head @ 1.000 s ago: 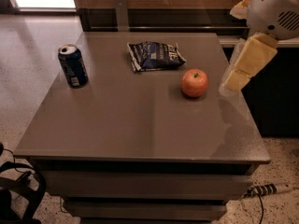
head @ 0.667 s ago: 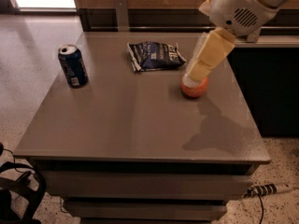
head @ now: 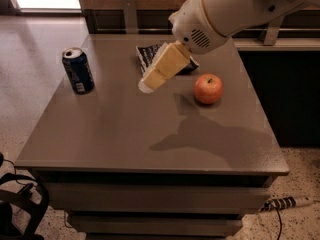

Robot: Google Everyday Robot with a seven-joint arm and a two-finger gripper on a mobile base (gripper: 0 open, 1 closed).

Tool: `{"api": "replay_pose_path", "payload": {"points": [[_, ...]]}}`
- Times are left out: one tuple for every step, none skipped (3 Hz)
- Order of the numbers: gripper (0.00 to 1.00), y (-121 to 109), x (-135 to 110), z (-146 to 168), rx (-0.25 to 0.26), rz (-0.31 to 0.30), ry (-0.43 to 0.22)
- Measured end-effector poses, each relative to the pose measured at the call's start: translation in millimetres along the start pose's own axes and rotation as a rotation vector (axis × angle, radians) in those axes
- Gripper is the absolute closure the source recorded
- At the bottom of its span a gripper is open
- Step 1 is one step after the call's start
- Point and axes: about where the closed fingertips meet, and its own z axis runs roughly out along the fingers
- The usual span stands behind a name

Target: Knock pepsi can over

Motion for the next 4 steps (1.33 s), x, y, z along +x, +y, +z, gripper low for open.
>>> {"api": "replay_pose_path", "payload": {"points": [[0.00, -4.0, -11.8, 1.3, 0.026, -0.001, -0.035], [0.00, -3.7, -12.4, 0.3, 0.027, 0.000, -0.036], [0.00, -18.7, -12.0, 32.5, 0.030, 0.042, -0.066], [0.00, -38.5, -15.3, 79.0, 0.043, 0.102, -0.144]]}}
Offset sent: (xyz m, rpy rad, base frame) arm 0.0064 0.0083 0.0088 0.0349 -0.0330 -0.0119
